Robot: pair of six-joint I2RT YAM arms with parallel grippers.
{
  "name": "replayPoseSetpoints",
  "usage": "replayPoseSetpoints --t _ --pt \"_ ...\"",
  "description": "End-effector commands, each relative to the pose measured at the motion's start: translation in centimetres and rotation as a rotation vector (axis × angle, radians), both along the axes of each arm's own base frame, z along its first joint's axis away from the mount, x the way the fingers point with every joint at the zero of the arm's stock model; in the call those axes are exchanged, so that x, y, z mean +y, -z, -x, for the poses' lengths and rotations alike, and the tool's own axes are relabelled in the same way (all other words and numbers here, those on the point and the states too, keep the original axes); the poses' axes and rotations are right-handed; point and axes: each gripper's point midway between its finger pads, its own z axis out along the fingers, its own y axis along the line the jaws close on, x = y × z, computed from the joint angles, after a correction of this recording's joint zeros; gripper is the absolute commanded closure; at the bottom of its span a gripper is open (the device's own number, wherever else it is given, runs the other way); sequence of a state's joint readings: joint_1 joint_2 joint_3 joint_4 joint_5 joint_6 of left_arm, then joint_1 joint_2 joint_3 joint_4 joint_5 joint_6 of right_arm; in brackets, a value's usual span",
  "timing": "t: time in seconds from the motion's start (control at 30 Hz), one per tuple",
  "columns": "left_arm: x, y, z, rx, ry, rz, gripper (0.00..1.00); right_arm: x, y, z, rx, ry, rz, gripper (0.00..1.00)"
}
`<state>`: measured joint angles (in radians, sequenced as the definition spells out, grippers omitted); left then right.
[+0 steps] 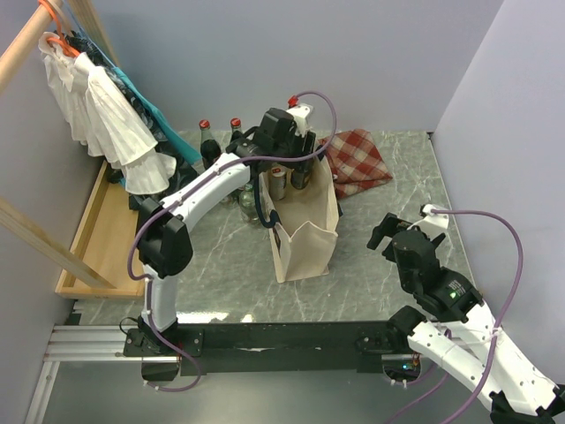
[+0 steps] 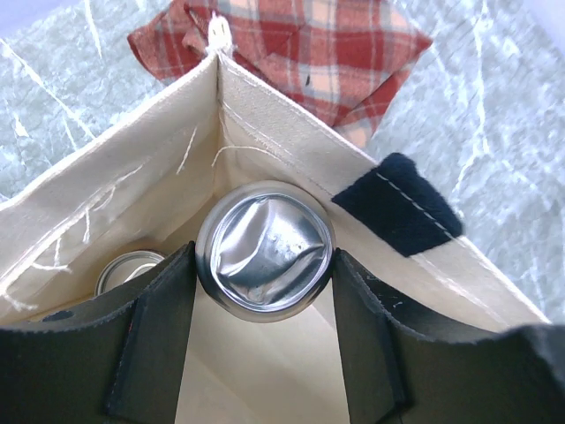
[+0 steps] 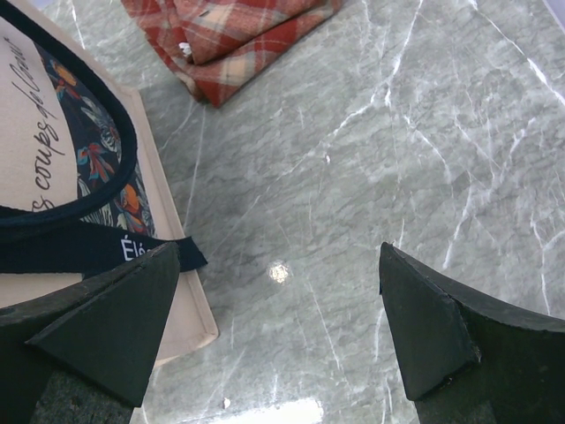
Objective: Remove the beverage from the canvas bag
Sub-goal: Take out the drink from the canvas bag.
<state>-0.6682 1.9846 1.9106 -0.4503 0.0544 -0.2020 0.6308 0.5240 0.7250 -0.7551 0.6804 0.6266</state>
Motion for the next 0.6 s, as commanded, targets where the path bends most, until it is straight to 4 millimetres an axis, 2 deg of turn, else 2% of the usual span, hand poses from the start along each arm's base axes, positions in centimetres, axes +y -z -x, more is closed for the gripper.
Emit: replayPoseSetpoints --t 0.0,0.33,0.57 --pt "-0.1 -8.7 -0.2 -0.163 -0.016 0.189 0.99 0.0 -1.0 -0.2 -0.041 0.005 -0.017 0.00" --pt "0.2 -9.4 0.3 -0.147 -0.016 0.228 0.99 0.1 -1.0 -0.2 -0.042 -0.002 -0.020 0.00" --pt "0.5 -10.8 0.8 -0.141 0.010 0.261 0.99 0.1 -1.1 -0.2 -0.044 -0.001 -0.023 0.00"
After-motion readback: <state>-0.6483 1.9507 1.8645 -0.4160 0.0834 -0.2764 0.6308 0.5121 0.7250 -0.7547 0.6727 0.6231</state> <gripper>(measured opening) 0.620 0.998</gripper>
